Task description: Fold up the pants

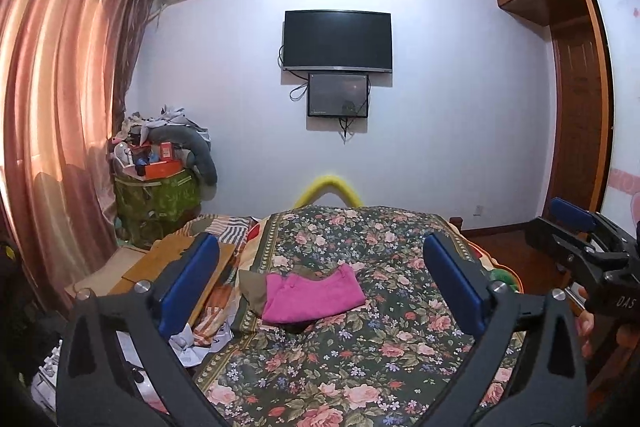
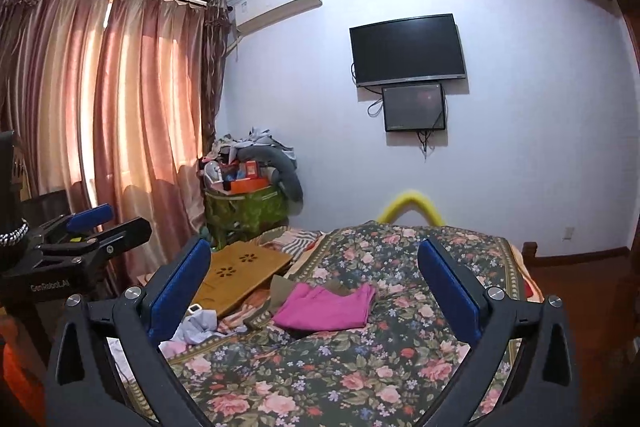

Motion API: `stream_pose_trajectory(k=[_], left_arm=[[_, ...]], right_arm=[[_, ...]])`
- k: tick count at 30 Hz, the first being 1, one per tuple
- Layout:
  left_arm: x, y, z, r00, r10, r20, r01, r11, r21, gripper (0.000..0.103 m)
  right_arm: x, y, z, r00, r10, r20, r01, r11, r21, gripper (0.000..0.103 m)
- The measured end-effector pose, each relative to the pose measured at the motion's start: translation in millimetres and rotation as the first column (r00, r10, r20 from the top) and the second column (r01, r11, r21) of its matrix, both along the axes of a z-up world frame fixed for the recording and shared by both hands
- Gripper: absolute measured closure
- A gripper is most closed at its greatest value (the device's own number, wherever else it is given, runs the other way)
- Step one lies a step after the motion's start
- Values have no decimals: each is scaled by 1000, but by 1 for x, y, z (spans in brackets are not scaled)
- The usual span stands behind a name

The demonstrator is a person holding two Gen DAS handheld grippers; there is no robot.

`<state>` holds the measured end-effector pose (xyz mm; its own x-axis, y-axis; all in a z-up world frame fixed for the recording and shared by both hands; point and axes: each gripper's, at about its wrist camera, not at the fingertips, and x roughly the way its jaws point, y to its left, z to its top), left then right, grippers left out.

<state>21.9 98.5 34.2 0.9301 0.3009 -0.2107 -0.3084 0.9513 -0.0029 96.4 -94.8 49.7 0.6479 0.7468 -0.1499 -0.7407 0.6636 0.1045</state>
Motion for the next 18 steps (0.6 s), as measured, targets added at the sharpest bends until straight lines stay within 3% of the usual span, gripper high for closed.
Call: stream_pose_trajectory(k=[18], left_arm=[[6, -1, -8, 999, -33, -18, 33, 999, -6, 0]], right_arm=[[-7, 0, -2, 1000, -3, 3, 3, 1000, -20, 0]])
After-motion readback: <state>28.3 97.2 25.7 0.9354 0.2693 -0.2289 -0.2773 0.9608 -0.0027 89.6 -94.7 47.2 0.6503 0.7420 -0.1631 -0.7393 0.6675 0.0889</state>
